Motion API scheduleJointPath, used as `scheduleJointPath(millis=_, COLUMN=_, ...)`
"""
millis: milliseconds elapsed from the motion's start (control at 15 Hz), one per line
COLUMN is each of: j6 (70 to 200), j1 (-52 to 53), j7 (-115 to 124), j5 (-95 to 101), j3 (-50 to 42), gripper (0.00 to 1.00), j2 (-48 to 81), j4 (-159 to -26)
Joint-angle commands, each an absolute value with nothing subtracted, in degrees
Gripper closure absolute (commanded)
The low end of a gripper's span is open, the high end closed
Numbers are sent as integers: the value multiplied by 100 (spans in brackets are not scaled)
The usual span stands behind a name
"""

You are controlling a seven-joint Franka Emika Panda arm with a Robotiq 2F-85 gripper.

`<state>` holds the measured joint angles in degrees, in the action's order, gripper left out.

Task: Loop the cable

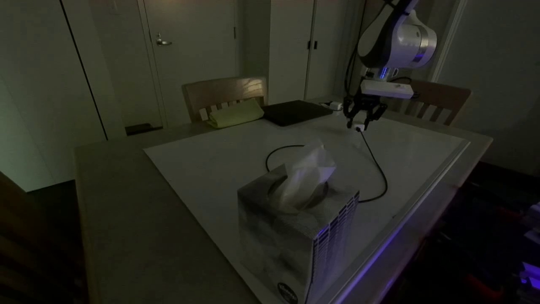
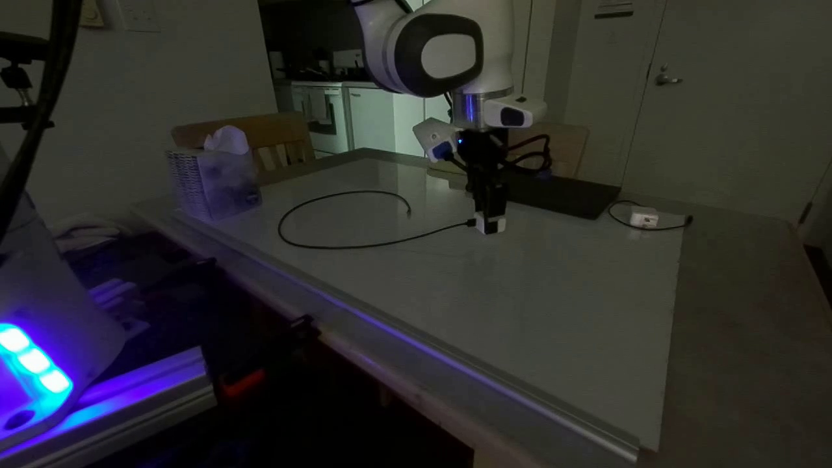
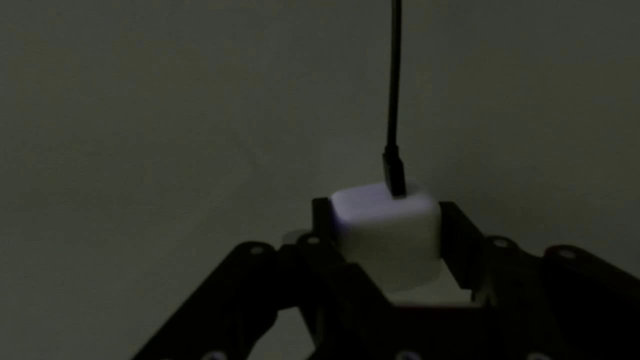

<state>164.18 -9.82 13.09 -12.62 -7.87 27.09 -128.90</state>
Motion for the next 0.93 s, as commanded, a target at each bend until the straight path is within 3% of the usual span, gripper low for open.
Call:
scheduleJointPath(millis=0, j6=16403, j1=-957, j7=1305, j5=-1275, j3=-810, gripper=46, j2=2704, j4=-12887)
scheduleJointPath(millis=67, j6=16521, j1=-1014, j7=1135, j5=-1247, j3=-751, gripper=71, j2=2712, j4=-12928)
scheduleJointPath(millis=467, j6=17101, j1=-1218, j7=-237, j5=-463, j3=-643, gripper=71, j2=2741, j4=-13009)
scheduleJointPath(millis=533, j6=16890, j1=-1044, j7=207, j5=-616, j3=-768, gripper=46, j2=2759, j4=-12942)
scheduleJointPath(millis=800, j6=16959, j1=-1095, j7=-66, j5=-522, j3=-737, gripper=46, j2=2758, j4=-12943)
scheduleJointPath(millis=867, j6=17005, j1=-1089, j7=-38, j5=-579, j3=-661, gripper=71, j2=2761, j4=-12923)
